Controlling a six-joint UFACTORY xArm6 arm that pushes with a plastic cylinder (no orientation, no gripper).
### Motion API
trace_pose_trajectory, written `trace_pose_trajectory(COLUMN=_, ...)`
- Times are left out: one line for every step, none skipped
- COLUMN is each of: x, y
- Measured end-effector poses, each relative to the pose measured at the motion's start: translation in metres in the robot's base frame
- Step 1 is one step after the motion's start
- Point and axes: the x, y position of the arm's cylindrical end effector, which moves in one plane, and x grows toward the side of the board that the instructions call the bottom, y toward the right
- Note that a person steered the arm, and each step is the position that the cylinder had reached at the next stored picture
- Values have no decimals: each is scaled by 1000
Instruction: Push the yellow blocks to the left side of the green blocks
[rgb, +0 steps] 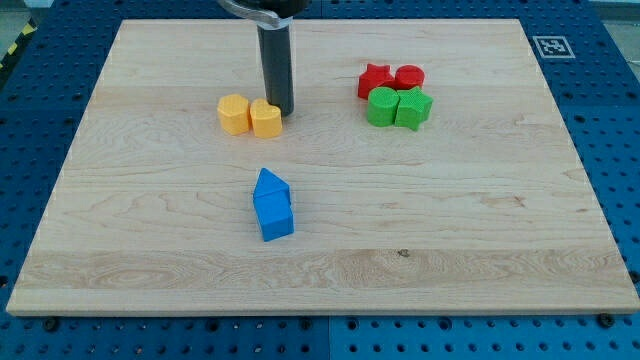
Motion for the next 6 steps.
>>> trace_pose_trajectory(x=3, y=34)
trace_pose_trajectory(x=21, y=62)
trace_pose_trajectory(x=40, y=38)
trace_pose_trajectory(x=39, y=21)
trace_pose_trajectory(x=30, y=-1)
trace_pose_trajectory(x=18, y=-26)
